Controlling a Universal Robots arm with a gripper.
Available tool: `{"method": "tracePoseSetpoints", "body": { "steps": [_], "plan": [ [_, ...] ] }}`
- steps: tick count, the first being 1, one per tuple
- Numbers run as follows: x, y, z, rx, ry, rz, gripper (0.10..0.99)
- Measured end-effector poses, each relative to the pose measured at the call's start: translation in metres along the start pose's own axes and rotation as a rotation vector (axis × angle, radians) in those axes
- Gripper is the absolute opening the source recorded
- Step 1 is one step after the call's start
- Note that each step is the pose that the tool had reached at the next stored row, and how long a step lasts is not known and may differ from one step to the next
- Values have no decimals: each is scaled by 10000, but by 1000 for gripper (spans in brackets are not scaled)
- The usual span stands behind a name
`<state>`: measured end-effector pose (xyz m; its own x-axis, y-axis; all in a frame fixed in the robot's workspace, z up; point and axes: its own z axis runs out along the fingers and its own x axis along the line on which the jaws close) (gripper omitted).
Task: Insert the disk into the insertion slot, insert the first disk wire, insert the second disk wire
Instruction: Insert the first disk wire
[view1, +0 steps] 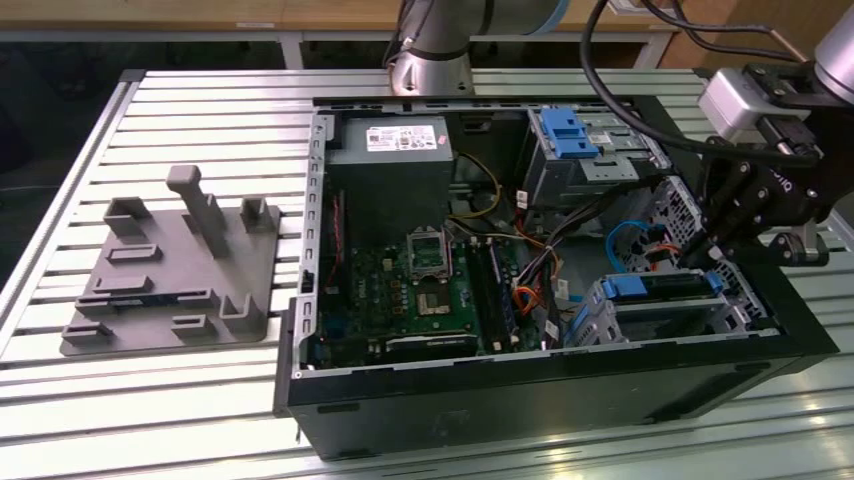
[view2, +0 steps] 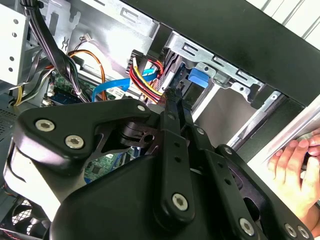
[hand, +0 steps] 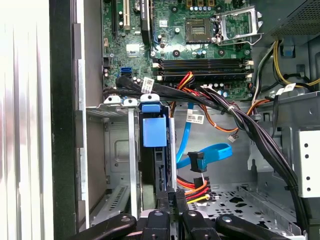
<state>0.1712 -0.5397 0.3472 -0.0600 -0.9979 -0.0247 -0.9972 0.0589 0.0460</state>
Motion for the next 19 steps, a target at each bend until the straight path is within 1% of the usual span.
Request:
{"method": "tracePoseSetpoints", "body": {
  "steps": [19],
  "plan": [
    [46,-3,12,0,0,0,165]
  ]
}}
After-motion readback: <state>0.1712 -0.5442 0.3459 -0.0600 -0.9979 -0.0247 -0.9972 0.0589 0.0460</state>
